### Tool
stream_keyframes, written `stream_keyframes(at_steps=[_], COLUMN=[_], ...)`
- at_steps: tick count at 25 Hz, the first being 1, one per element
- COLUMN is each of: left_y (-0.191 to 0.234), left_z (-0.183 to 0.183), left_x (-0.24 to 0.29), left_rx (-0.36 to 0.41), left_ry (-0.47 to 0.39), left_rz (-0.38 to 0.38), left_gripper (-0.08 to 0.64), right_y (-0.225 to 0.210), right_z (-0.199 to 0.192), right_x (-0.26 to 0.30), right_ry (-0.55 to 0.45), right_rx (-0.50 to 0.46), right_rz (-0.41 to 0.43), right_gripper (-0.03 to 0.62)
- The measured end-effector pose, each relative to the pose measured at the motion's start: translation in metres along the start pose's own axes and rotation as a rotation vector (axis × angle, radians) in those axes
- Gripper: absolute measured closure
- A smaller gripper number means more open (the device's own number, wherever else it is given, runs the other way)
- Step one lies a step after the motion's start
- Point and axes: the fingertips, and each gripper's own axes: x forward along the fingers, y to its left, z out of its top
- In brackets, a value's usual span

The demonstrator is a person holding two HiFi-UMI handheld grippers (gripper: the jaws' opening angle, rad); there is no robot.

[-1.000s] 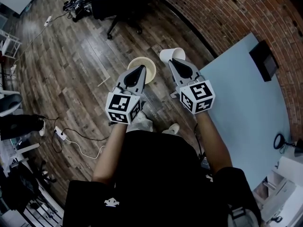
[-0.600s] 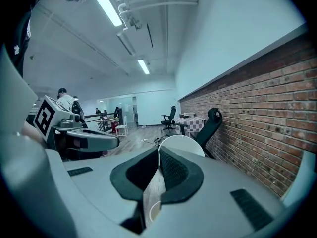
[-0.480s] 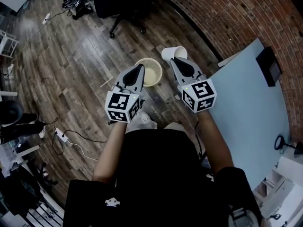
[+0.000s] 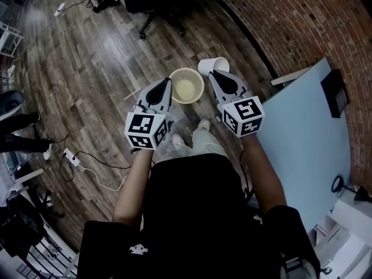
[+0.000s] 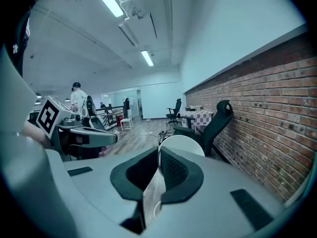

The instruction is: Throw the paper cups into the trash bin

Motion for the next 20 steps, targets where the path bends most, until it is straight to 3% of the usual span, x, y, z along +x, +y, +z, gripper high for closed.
stream_keyframes(at_steps=[10, 15, 20], left_y=[0.026, 0.051, 0.077], left_z=[-0.039, -0.066, -0.115], left_x=[0.043, 0.078, 0.098], left_rx=[-0.049, -0.078, -0.141], left_ry=[0.097, 0.143, 0.194], left_rz=[0.067, 0.121, 0.160], left_gripper=[0.552, 0.552, 0.552], right_y=[-0.036, -0.061, -0.066], right_z=[-0.036, -0.077, -0.127], right_x=[0.059, 0.099, 0.138], right_ry=[0.088, 0.158, 0.223], right_rx=[0.054, 0.109, 0.145], right_rz=[0.067, 0.096, 0.122], right_gripper=[0.575, 0.575, 0.575])
